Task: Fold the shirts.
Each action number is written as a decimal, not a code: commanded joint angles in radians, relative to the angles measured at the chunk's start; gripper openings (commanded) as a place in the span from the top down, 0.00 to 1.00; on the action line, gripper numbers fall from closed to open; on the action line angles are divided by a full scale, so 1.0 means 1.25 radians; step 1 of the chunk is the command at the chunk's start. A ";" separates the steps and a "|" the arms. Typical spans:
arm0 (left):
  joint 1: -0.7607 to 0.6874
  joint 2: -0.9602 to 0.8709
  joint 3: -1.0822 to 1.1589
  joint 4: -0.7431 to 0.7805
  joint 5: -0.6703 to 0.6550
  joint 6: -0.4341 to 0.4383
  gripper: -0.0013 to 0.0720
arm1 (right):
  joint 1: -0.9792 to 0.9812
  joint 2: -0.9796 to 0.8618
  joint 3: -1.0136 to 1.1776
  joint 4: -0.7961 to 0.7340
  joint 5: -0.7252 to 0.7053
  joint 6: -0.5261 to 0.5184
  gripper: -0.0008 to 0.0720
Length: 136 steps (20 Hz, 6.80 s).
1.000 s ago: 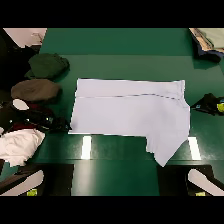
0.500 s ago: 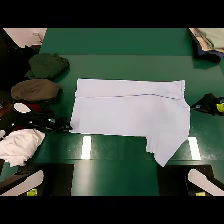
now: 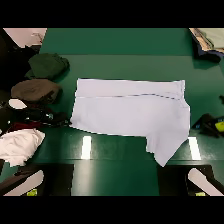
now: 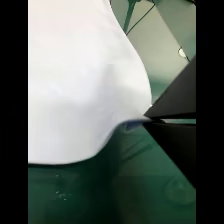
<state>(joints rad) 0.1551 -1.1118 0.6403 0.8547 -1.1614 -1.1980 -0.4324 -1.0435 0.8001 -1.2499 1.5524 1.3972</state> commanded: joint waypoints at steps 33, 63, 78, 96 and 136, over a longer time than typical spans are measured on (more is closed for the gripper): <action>-0.107 0.239 0.049 0.121 -0.088 -0.070 0.96 | 0.173 0.323 -0.092 -0.033 -0.031 0.033 0.97; -0.126 -0.145 0.386 0.027 0.237 -0.115 0.78 | 0.207 -0.469 0.648 0.204 -0.093 -0.044 0.36; -0.255 -0.145 0.379 0.022 0.096 -0.091 0.95 | 0.094 -0.616 0.499 0.232 -0.023 -0.199 0.04; -0.481 -0.465 0.673 0.021 0.181 -0.114 0.95 | 0.248 -0.336 0.513 0.323 0.002 -0.084 0.97; -0.228 -0.280 0.942 0.385 -0.136 -0.188 0.95 | 0.970 -0.552 0.745 0.378 -0.389 -0.128 0.74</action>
<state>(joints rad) -0.1928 -1.5383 1.8168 1.3113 -1.2915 -1.4391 0.6289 -1.6428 1.7279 -0.7765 1.2346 1.3125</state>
